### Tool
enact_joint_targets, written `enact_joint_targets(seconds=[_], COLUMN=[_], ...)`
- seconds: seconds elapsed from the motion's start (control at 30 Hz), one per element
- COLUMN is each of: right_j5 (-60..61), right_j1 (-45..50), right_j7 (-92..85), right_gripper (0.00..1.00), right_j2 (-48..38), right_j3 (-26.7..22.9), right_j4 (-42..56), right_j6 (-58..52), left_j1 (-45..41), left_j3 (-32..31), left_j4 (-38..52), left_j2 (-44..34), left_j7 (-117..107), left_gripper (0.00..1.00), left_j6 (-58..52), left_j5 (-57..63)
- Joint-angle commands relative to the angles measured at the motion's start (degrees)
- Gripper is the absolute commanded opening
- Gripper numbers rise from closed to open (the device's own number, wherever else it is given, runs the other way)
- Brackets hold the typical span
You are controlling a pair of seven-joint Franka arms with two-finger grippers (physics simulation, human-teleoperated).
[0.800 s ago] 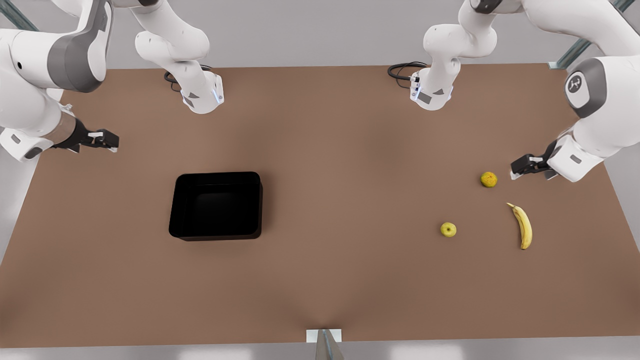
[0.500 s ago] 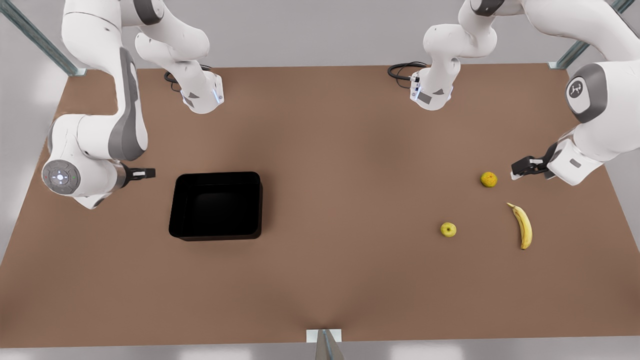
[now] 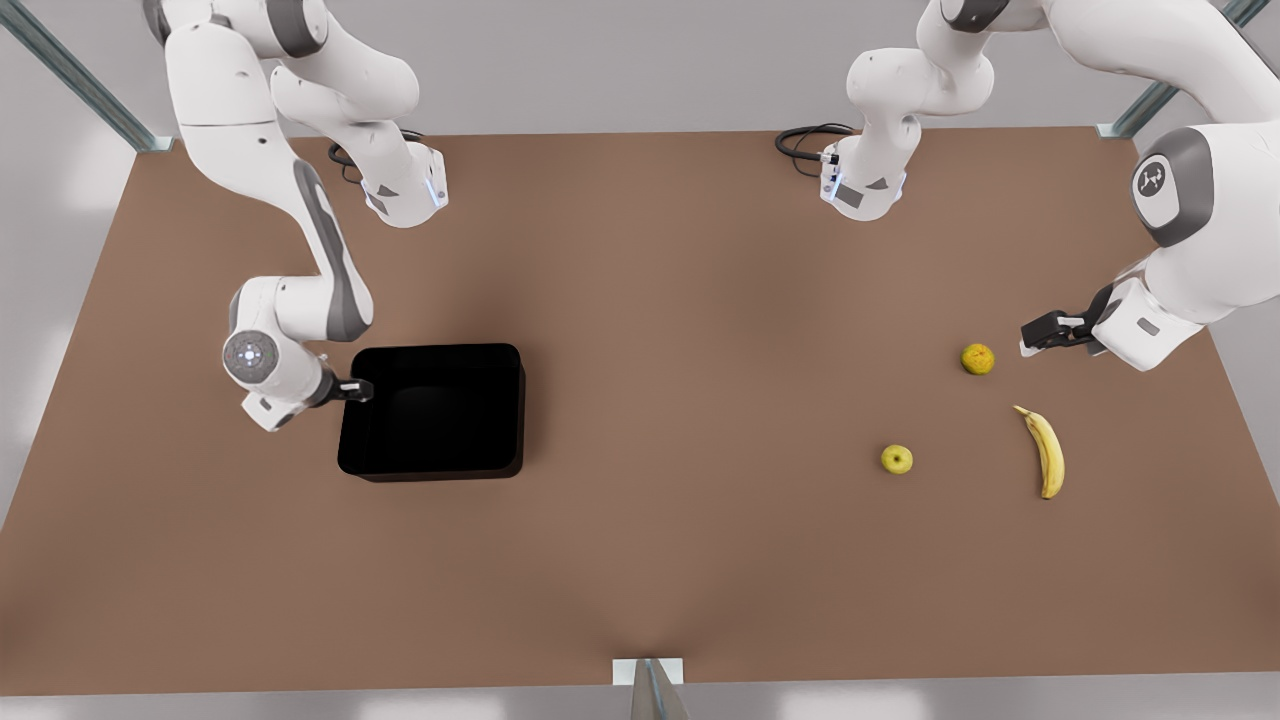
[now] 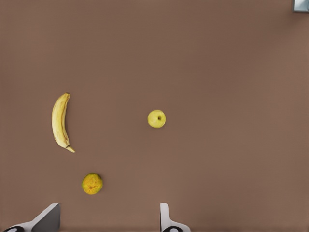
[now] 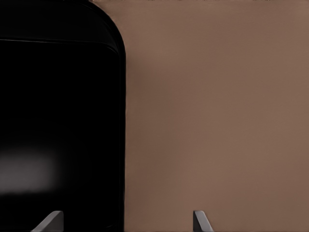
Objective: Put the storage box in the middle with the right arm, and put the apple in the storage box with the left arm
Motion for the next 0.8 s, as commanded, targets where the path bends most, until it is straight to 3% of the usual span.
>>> enact_joint_targets(seconds=[0.0,0.13,0.17,0.27,0.43,0.53,0.77], right_j5=[1.1,1.5,1.5,1.5,1.4,1.4,1.4], right_j1=[0.1,0.5,0.5,0.5,0.9,0.9,1.0], right_j7=[7.0,7.0,6.9,6.6,5.9,5.8,0.3], right_gripper=[1.0,1.0,0.95,0.5,0.26,0.21,0.21], right_j2=[1.6,3.8,4.0,4.6,5.2,5.1,3.5], right_j3=[0.0,0.1,0.1,0.1,0.1,0.3,0.3], right_j4=[0.1,0.2,0.2,0.2,0.4,2.2,4.4], right_j6=[7.3,7.1,6.9,6.2,6.2,2.4,1.5], left_j1=[0.0,0.0,0.0,0.0,0.0,0.0,0.0], left_j3=[0.1,0.0,0.0,0.0,0.0,0.0,0.0], left_j4=[0.0,-0.1,-0.1,0.0,0.0,0.1,0.3], left_j2=[-0.1,0.0,0.0,0.0,0.0,-0.1,-0.2], left_j7=[-0.1,-0.2,-0.2,-0.2,-0.2,-0.3,-0.3], left_gripper=[1.0,1.0,1.0,1.0,1.0,1.0,1.0], left_j6=[-0.1,-0.7,-0.8,-0.8,-0.8,-0.8,-1.2], left_j5=[0.0,0.0,0.0,0.0,0.0,0.0,0.0])
